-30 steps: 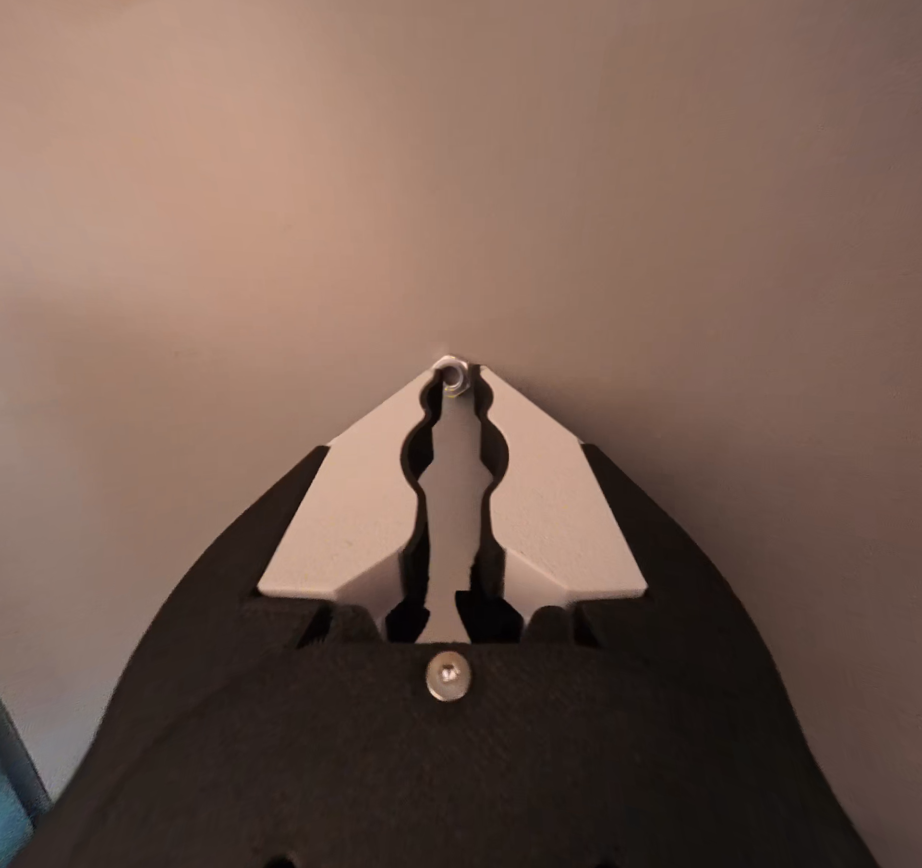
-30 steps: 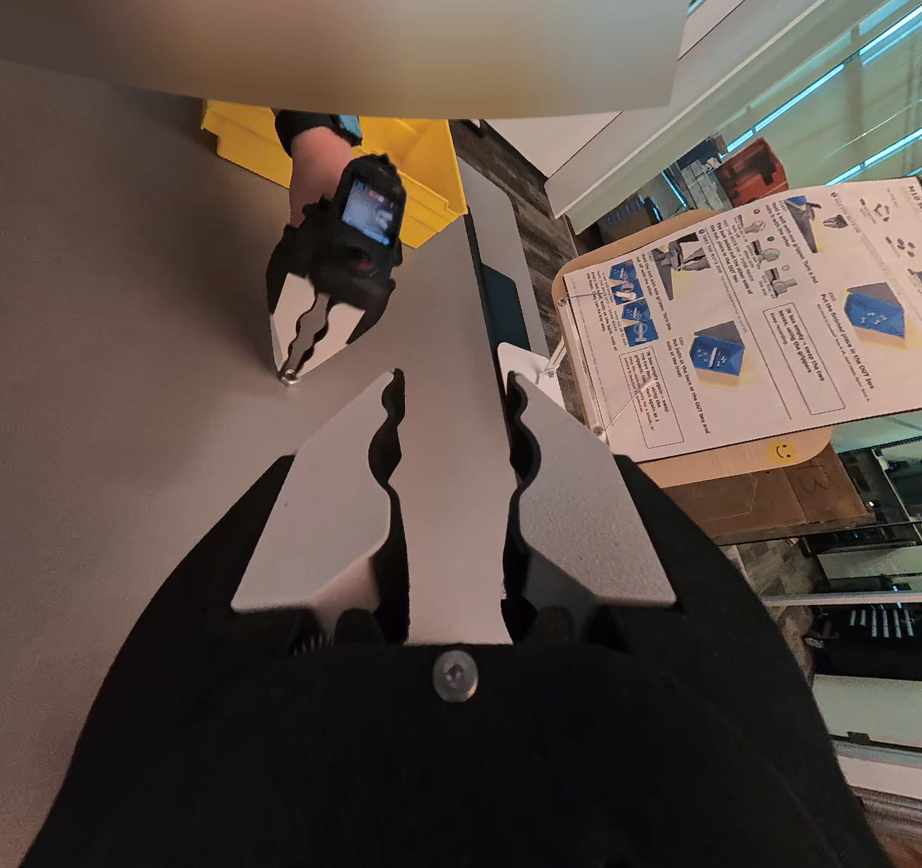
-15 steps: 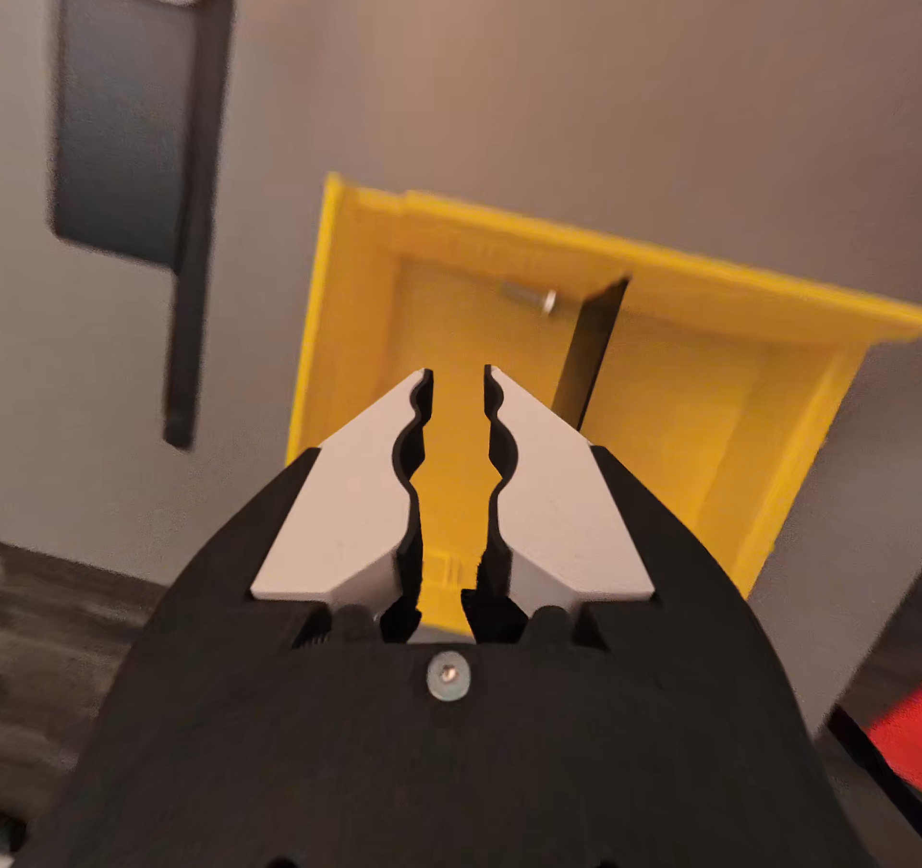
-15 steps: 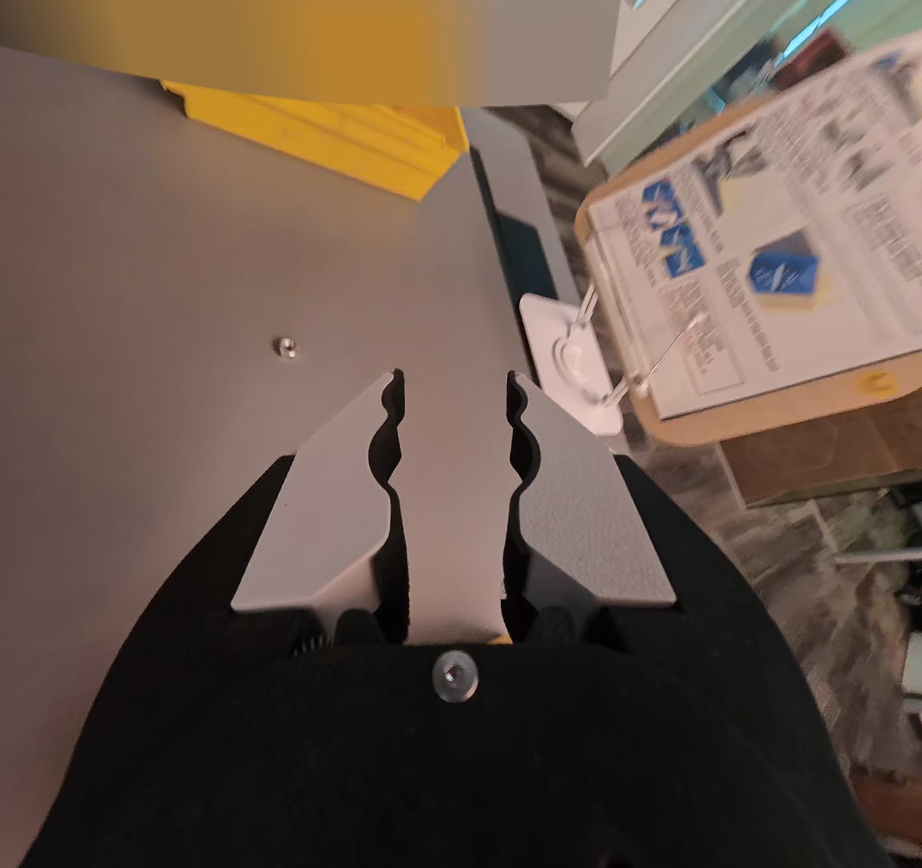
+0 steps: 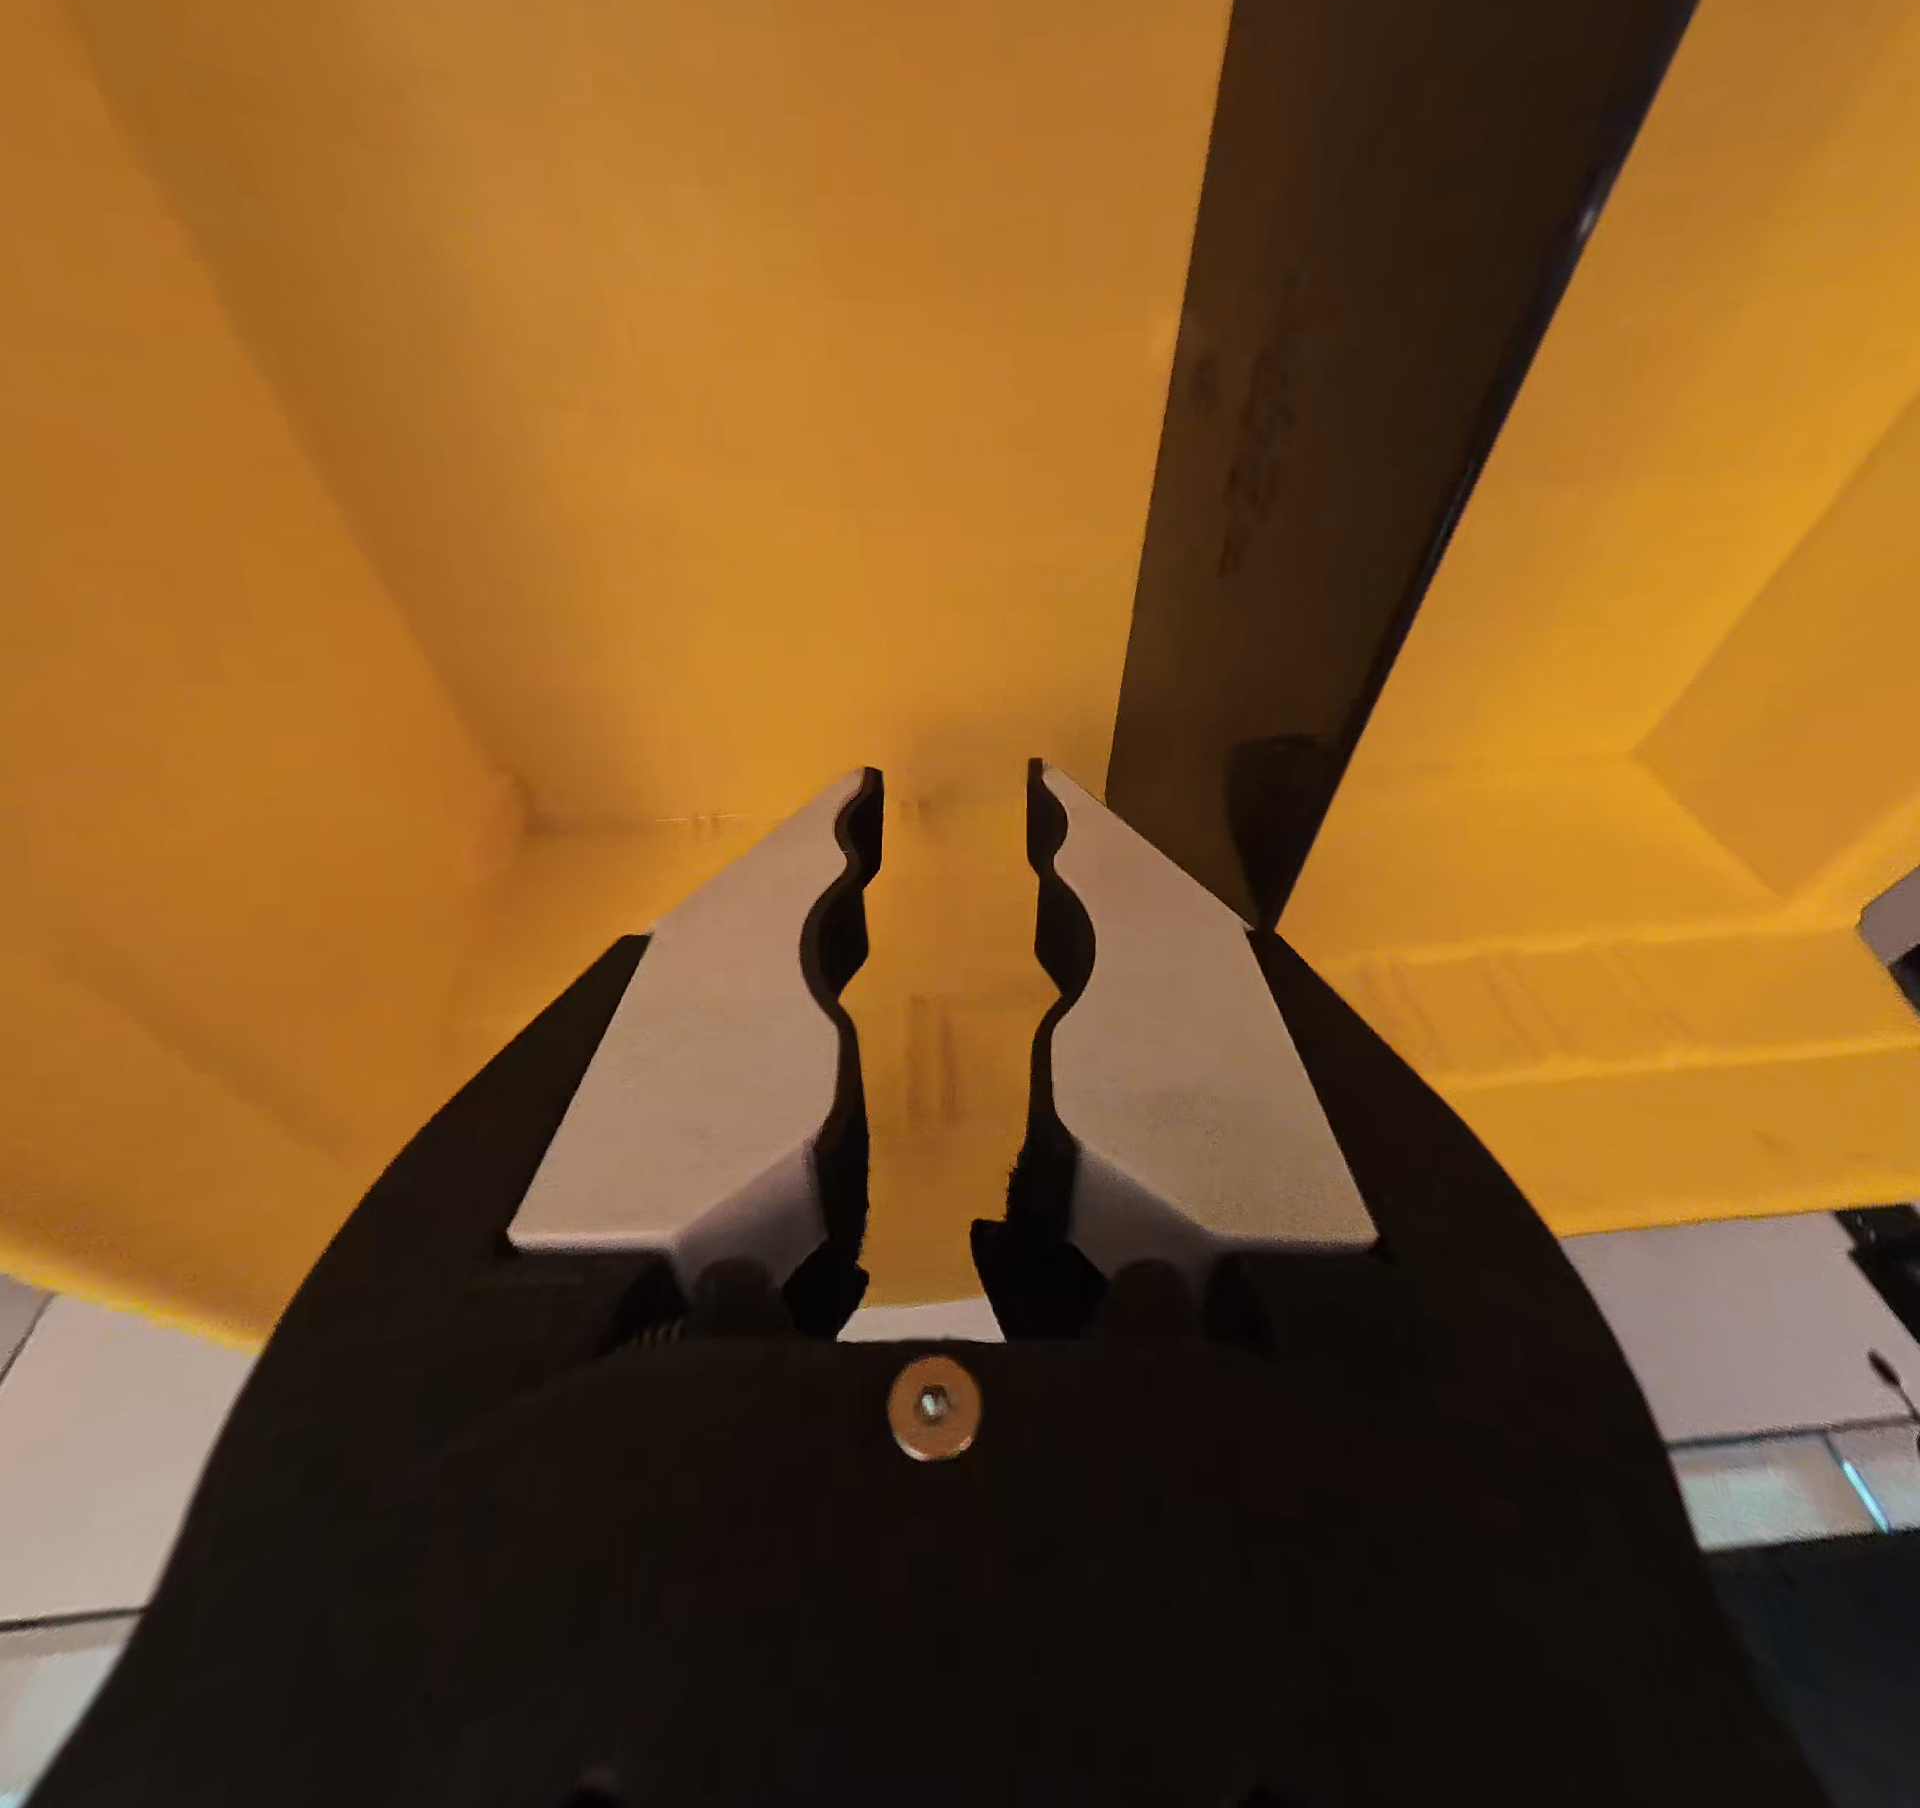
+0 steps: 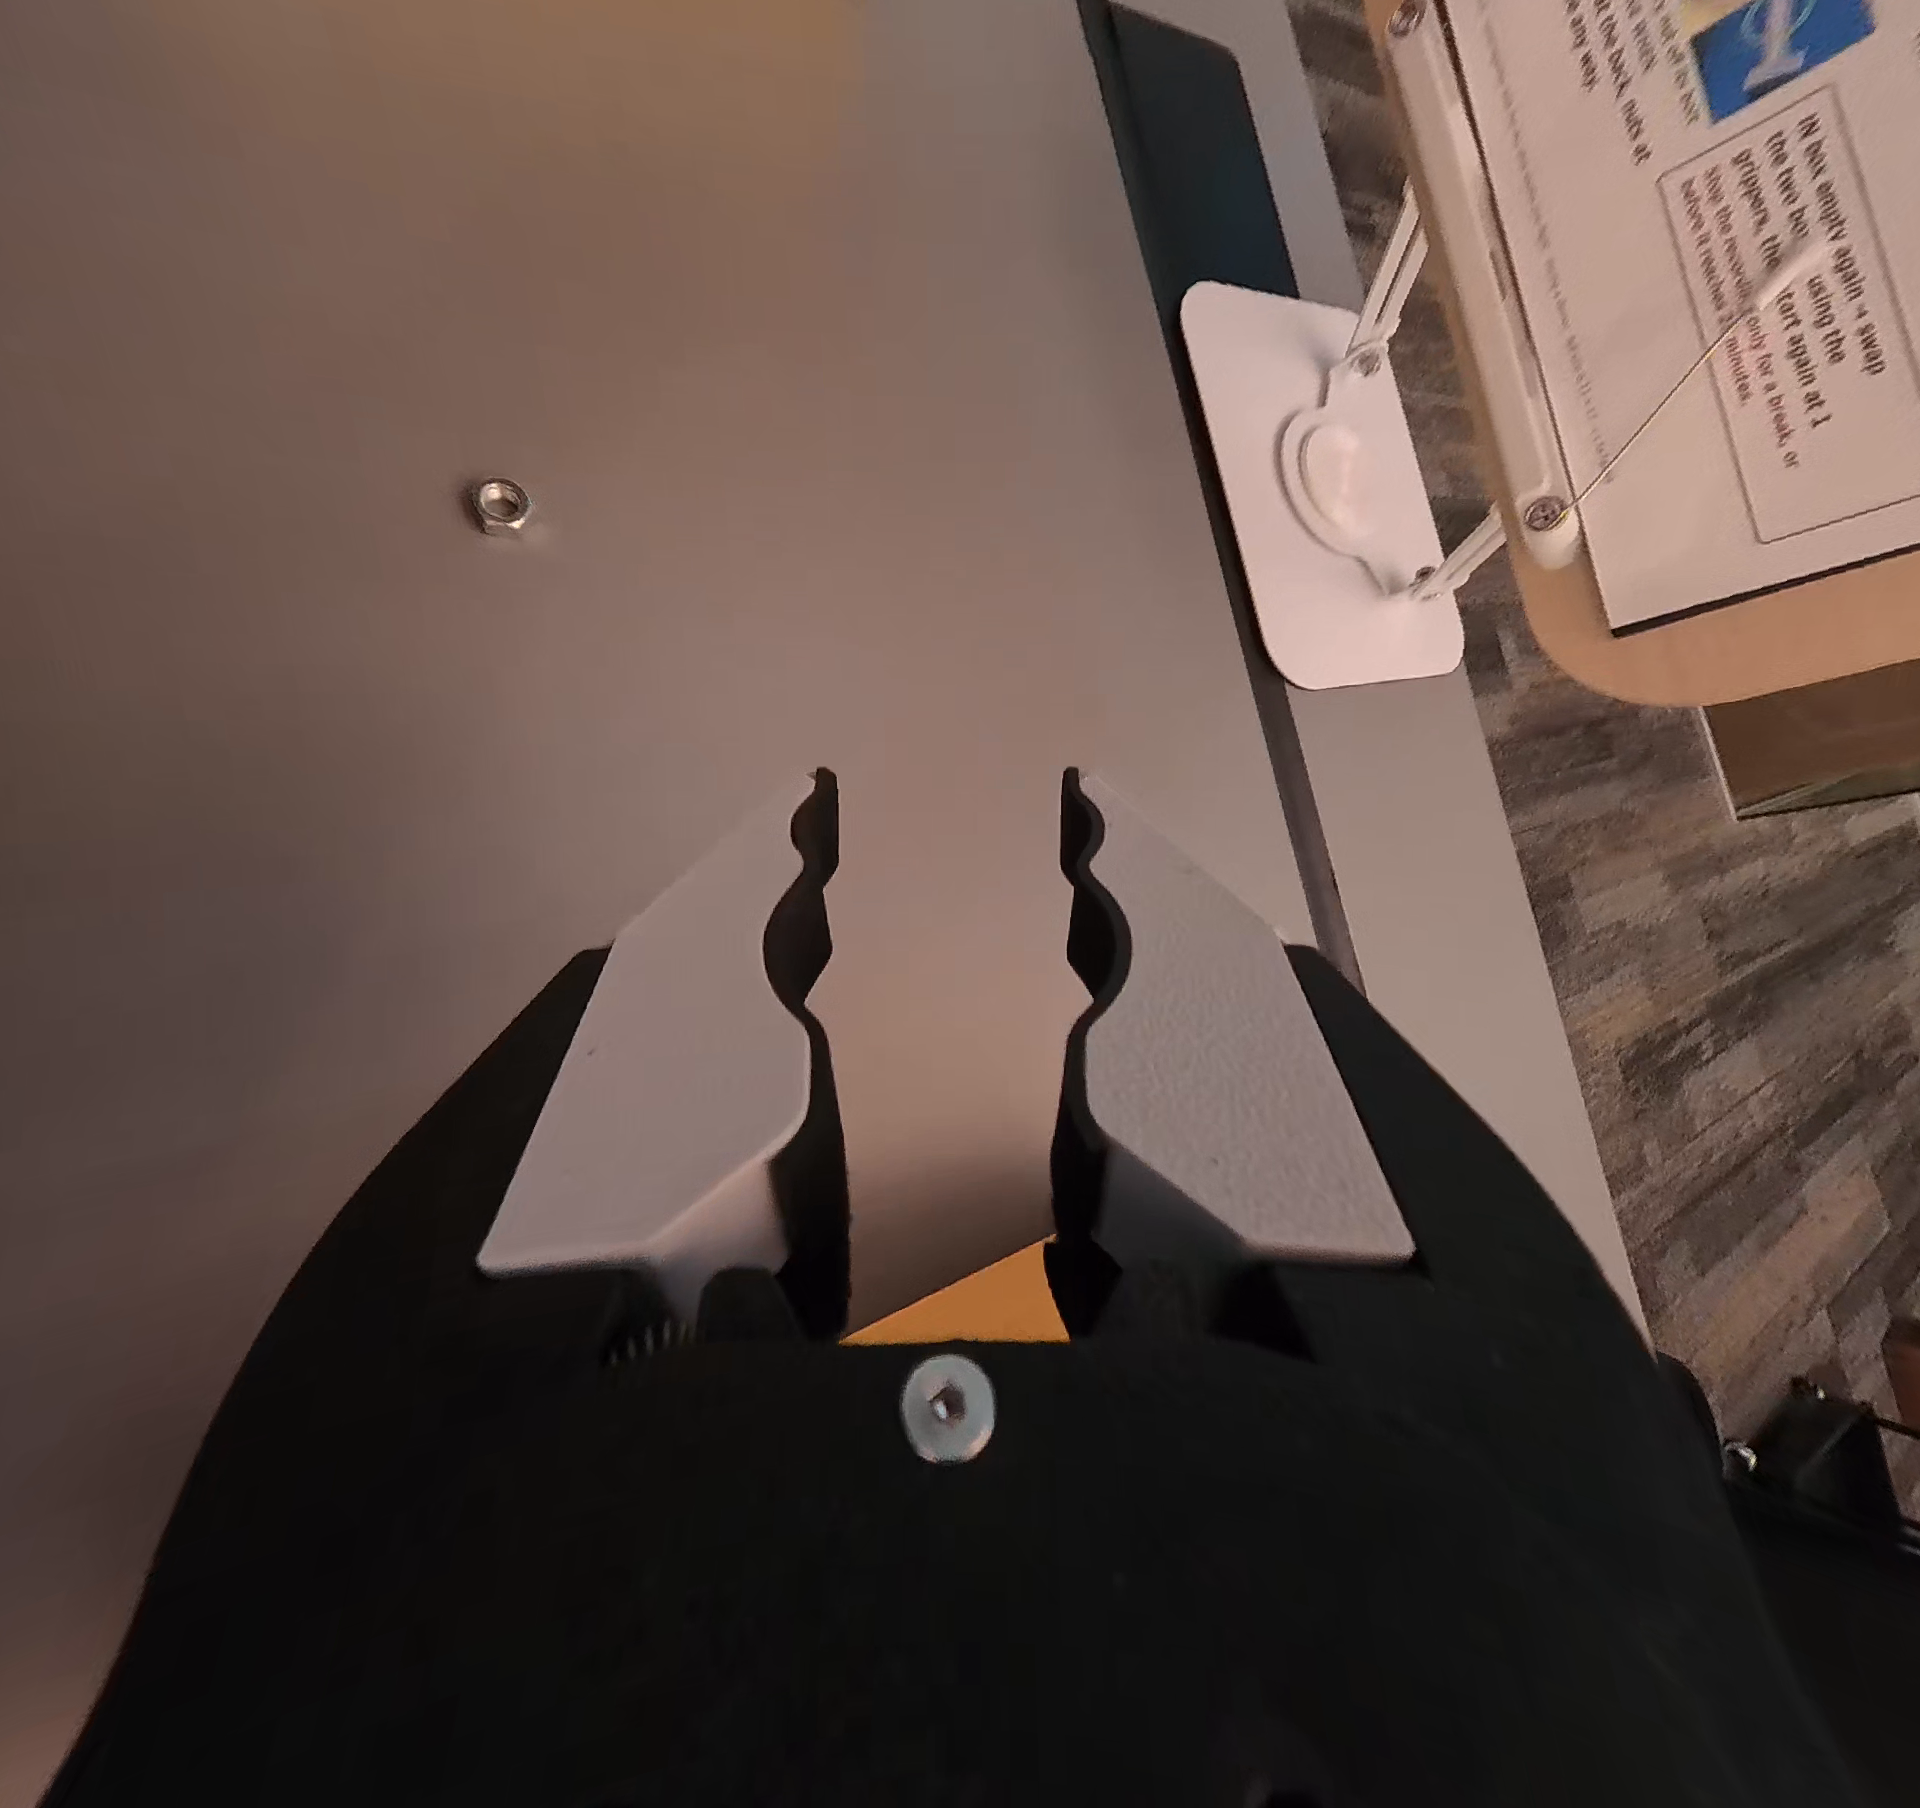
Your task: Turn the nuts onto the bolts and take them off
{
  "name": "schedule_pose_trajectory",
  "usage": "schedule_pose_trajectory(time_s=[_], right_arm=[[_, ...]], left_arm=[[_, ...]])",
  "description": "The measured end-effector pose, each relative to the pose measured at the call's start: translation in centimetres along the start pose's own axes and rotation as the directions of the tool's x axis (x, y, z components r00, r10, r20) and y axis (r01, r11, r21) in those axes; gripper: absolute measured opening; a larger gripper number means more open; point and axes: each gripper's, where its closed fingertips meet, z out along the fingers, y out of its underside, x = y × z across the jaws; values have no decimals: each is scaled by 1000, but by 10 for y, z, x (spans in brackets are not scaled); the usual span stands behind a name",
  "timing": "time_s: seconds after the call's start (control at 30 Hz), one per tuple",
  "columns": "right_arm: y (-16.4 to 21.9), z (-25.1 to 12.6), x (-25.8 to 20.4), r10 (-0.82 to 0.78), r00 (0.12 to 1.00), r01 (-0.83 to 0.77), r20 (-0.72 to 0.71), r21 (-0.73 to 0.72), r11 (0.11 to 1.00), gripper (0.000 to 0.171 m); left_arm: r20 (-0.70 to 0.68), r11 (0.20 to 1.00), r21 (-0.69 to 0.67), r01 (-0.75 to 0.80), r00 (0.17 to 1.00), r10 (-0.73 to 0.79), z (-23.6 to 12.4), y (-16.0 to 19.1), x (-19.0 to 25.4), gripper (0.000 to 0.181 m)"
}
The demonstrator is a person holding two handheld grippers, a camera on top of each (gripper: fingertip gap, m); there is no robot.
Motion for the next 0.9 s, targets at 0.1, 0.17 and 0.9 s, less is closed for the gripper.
schedule_pose_trajectory(time_s=[0.1,0.17,0.9], right_arm=[[1,3,1,9,1000,-9,7,4,1000,43],[2,4,0,15,1000,-15,16,1,1000,43],[29,21,1,69,995,-65,70,-58,996,46]], left_arm=[[-22,999,-41,-25,999,24,3,3,2,27],[-39,998,-57,-32,999,30,5,4,3,27],[-56,985,158,68,997,-60,-17,-16,-8,24]])
